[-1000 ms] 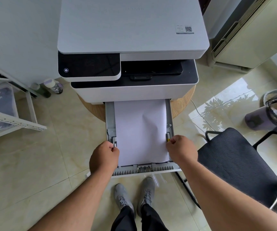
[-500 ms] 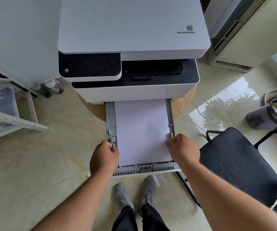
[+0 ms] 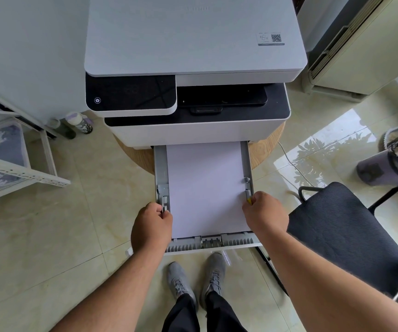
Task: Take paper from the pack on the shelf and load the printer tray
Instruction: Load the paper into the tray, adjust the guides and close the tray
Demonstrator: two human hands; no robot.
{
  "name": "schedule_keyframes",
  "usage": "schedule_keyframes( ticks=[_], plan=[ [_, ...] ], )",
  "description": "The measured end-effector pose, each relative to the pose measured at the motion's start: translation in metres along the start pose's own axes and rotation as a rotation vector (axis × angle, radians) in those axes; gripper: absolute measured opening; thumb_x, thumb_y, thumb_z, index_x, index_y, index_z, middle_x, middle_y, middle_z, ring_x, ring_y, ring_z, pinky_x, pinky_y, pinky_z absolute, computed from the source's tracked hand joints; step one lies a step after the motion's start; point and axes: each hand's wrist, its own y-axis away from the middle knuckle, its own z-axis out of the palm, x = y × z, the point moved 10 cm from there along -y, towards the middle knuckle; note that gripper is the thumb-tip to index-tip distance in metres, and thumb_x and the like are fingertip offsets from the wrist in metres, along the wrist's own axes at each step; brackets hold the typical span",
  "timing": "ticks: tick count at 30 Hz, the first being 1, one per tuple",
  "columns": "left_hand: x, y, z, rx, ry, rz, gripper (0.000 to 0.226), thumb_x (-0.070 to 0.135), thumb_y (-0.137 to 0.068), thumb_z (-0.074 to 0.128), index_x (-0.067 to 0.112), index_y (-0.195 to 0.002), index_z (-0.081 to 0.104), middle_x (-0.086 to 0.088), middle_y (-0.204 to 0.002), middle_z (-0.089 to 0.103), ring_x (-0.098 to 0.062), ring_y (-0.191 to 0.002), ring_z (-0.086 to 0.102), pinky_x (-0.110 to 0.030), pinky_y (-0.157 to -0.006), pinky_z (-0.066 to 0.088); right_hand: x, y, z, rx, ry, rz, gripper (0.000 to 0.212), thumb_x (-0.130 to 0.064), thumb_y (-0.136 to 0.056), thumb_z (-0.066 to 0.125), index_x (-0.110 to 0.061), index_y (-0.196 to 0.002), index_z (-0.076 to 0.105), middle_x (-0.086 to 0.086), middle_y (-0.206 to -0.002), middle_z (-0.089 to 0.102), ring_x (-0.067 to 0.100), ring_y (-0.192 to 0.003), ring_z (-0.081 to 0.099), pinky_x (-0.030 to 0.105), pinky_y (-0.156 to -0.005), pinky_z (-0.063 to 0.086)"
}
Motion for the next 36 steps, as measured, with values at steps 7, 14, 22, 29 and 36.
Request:
schedule_keyframes(
  ticks=[7,14,22,29,36],
  plan=[
    [0.000,-0.002,0.001,-0.027,-0.014,0.034,0.005,0.024,-0.092,0.062,0.020,-0.094,0.065,0.004,-0.095,0.072,-0.023,-0.078,0.065,-0.028,-0.059,0.042,-0.005,-0.001,0.002,0.023,0.009,-0.016,0.012,-0.023,-0.089,0.050,-0.020,-0.080,0.058,0.002,-0.081,0.064,0.030,-0.074,0.063,0.028,-0.053,0.036],
    [0.000,-0.002,-0.001,-0.051,-0.027,0.076,0.010,0.028,-0.091,0.064,0.024,-0.082,0.061,0.012,-0.084,0.069,-0.021,-0.074,0.064,-0.035,-0.068,0.055,-0.007,-0.001,0.003,-0.007,-0.033,-0.039,0.013,-0.023,-0.088,0.052,-0.019,-0.076,0.057,0.002,-0.079,0.066,0.030,-0.073,0.062,0.027,-0.052,0.035],
    [0.002,-0.002,-0.002,-0.062,-0.035,0.073,0.010,0.033,-0.091,0.065,0.026,-0.084,0.064,0.016,-0.083,0.070,-0.020,-0.076,0.067,-0.037,-0.071,0.059,-0.006,0.003,0.001,-0.024,-0.095,-0.021,0.020,-0.021,-0.087,0.054,-0.018,-0.068,0.051,0.001,-0.069,0.061,0.026,-0.064,0.055,0.027,-0.049,0.031],
    [0.001,-0.002,0.000,-0.086,-0.055,0.084,0.008,0.033,-0.091,0.064,0.028,-0.086,0.062,0.015,-0.086,0.068,-0.020,-0.077,0.066,-0.035,-0.071,0.057,-0.003,0.006,0.000,-0.038,-0.103,-0.035,0.020,-0.028,-0.089,0.054,-0.018,-0.073,0.057,0.000,-0.070,0.064,0.026,-0.067,0.062,0.027,-0.051,0.038],
    [0.000,-0.006,0.002,-0.116,-0.003,0.080,0.007,0.035,-0.092,0.066,0.029,-0.094,0.064,0.016,-0.089,0.067,-0.017,-0.081,0.066,-0.035,-0.075,0.057,-0.038,0.016,-0.023,0.157,0.037,-0.295,0.035,-0.027,-0.091,0.053,-0.012,-0.123,0.060,0.011,-0.123,0.061,0.035,-0.108,0.060,0.044,-0.087,0.053]
  ],
)
